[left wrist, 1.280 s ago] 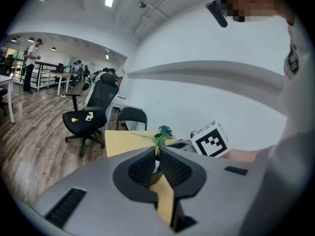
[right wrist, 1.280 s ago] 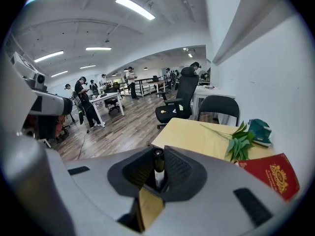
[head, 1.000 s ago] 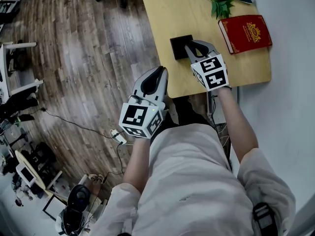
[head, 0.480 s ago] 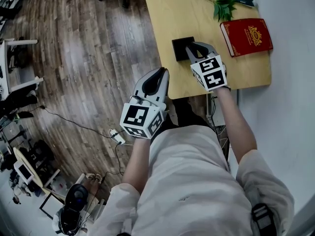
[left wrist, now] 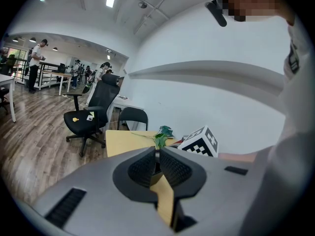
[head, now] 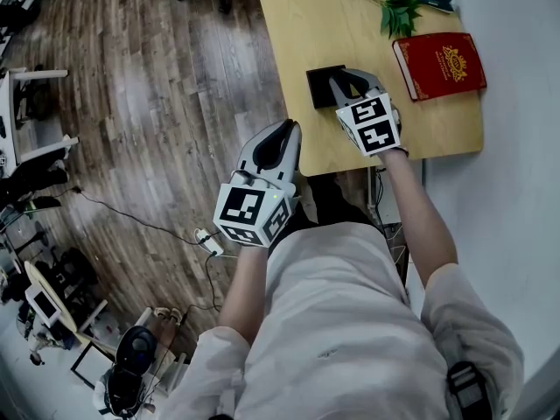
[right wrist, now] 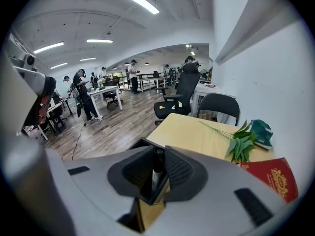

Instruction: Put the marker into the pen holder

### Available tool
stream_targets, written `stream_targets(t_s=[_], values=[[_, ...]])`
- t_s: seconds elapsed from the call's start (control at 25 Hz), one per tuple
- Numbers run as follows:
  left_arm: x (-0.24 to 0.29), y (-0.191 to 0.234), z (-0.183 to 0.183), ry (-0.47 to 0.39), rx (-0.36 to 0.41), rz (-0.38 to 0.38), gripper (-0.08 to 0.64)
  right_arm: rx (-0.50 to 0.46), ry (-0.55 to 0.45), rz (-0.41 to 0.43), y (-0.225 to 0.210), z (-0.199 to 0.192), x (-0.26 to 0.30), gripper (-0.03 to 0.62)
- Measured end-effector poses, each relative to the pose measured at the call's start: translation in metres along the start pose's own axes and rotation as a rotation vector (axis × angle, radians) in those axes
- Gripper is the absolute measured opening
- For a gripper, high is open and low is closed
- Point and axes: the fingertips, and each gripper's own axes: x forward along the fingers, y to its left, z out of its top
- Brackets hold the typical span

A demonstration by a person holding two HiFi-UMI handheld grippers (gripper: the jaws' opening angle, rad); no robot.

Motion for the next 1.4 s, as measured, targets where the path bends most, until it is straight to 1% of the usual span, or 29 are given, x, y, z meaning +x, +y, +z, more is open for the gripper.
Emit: stream_targets(t_s=[0.2, 0.6, 0.72, 0.84, 1.4], values=[[0.001, -0.002, 0.000, 0.002, 0.000, -0.002, 0.028, -0.021, 0.013, -0.008, -0.004, -0.003, 0.006, 0.063], [0.001, -0.001, 0.000, 0.002, 0.003, 0.000, 0.028, -0.029, 0.036, -0.006, -0.004, -0.005, 0.008, 0.069], [-0.001, 0.000, 0.001, 0.000, 0.003, -0.001, 0.028, -0.038, 0.035, -0.012, -0.002, -0.005, 0.008, 0.086], [-0.002, 0.000, 0.002, -0.001, 0.004, -0.002, 0.028, -0.043, 0.044, -0.017, -0.002, -0.005, 0.008, 0.089], [-0.011, 0.004, 0.007, -0.007, 0.017, -0.019, 0.028, -0.040, 0.034, -0.044, 0.002, 0.003, -0.001, 0.089]])
